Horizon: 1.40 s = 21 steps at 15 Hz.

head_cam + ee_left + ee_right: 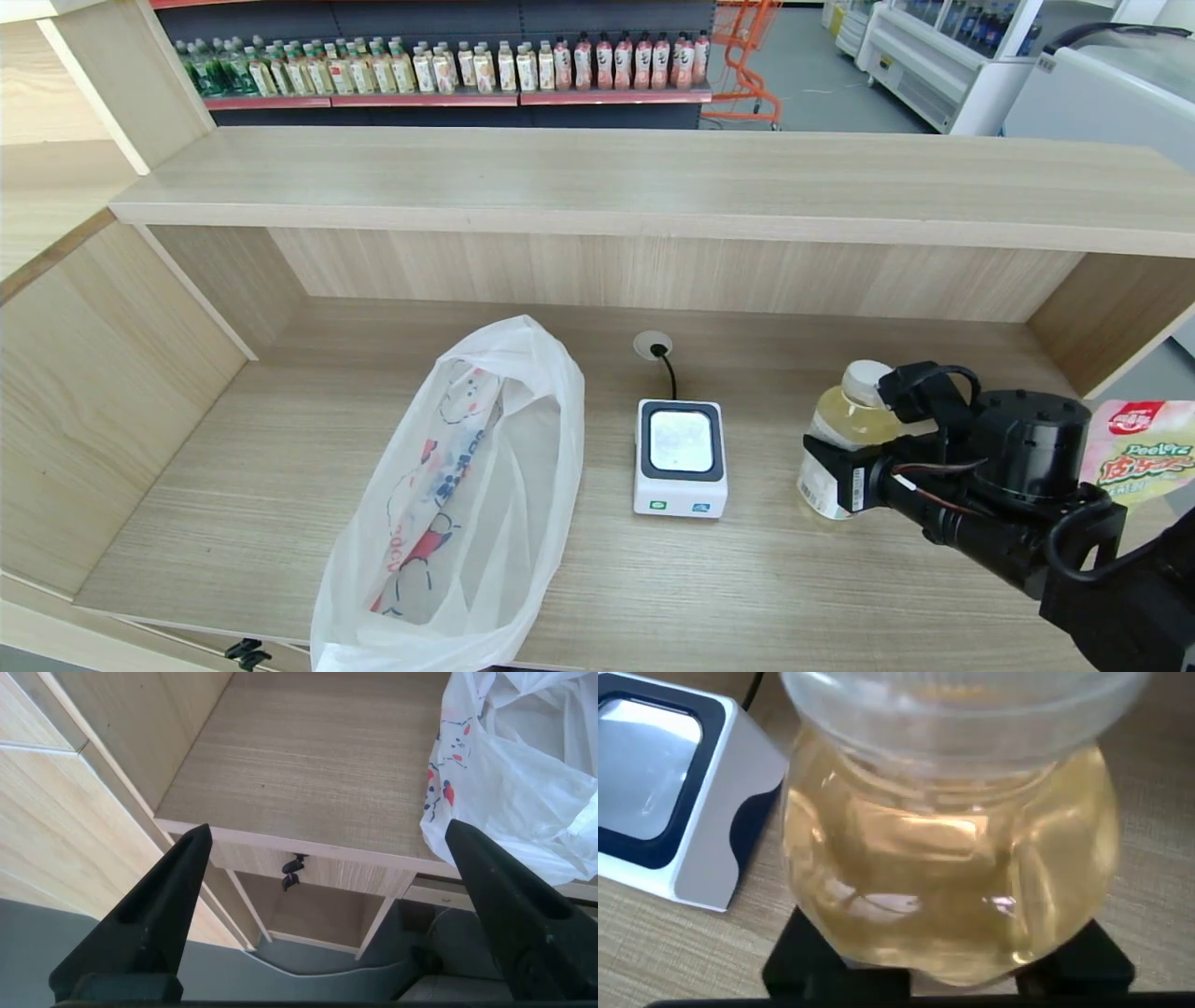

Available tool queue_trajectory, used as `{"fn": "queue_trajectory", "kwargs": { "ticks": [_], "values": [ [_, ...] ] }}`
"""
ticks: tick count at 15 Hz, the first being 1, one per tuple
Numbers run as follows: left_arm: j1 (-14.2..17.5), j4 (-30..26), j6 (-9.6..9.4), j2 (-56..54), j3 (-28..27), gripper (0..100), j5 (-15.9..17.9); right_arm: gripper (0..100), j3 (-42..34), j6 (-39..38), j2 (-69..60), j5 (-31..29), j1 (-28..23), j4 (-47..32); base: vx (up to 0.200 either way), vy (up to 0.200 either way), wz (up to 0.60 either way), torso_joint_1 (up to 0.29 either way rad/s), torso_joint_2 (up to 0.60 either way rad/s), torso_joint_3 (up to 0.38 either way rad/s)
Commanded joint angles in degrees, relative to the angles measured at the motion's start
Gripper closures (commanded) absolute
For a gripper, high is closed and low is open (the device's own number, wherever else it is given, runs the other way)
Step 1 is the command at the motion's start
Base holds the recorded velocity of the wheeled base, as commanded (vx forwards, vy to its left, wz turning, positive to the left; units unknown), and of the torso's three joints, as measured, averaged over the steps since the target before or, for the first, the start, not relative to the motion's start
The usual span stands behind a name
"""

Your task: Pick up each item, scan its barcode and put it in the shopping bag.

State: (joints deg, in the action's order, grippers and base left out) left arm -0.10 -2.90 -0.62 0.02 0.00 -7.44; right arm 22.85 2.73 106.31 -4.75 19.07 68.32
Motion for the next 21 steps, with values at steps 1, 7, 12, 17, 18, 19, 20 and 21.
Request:
{"fn": "queue_trajectory", "kwargs": {
  "ticks": [1,7,12,17,18,19,20,21],
  "values": [
    [0.01,0.00,0.01,-0.02,0.00,0,-0.03,100,-0.08,0.08,0.47,-0.17,-0.26,-0.03,0.000,0.000,0.00,0.000,0.00,0.000],
    [0.01,0.00,0.01,-0.02,0.00,0,-0.03,100,1.24,2.19,1.18,2.38,-0.26,5.86,0.000,0.000,0.00,0.000,0.00,0.000],
    [0.01,0.00,0.01,-0.02,0.00,0,-0.03,100,16.00,-12.13,-23.52,33.76,-5.53,-25.43,0.000,0.000,0.00,0.000,0.00,0.000],
    [0.01,0.00,0.01,-0.02,0.00,0,-0.03,100,17.06,-14.68,-30.90,56.17,-3.42,-28.41,0.000,0.000,0.00,0.000,0.00,0.000],
    [0.01,0.00,0.01,-0.02,0.00,0,-0.03,100,17.06,-16.00,-31.17,56.17,-1.58,-28.41,0.000,0.000,0.00,0.000,0.00,0.000],
    [0.01,0.00,0.01,-0.02,0.00,0,-0.03,100,17.06,-16.88,-31.26,56.17,-0.35,-28.41,0.000,0.000,0.00,0.000,0.00,0.000],
    [0.01,0.00,0.01,-0.02,0.00,0,-0.03,100,16.79,-18.02,-31.52,56.26,1.59,-28.50,0.000,0.000,0.00,0.000,0.00,0.000],
    [0.01,0.00,0.01,-0.02,0.00,0,-0.03,100,16.71,-18.46,-31.61,56.26,2.20,-28.85,0.000,0.000,0.00,0.000,0.00,0.000]
  ]
}}
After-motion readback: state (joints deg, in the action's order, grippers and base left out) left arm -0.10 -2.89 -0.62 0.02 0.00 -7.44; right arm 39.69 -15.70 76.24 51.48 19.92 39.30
